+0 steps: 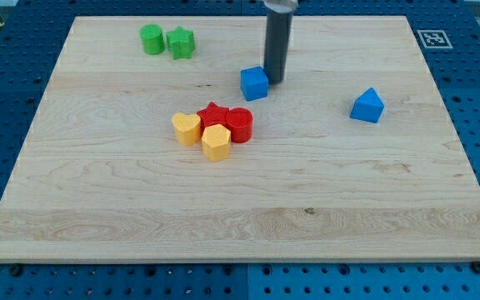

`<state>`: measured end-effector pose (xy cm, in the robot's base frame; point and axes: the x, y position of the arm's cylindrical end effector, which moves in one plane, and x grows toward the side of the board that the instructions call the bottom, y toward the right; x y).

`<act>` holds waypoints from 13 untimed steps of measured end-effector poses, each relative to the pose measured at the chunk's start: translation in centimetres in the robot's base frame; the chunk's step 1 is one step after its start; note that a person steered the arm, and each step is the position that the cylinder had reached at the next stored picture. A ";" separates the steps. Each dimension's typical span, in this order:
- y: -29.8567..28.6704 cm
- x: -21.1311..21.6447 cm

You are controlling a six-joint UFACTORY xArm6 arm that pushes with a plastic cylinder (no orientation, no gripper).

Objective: Push the cube into the green blocks

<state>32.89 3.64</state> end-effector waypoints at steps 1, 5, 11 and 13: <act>-0.9 -0.6; 0.0 4.1; -13.4 0.0; -13.7 4.5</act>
<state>37.35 -10.05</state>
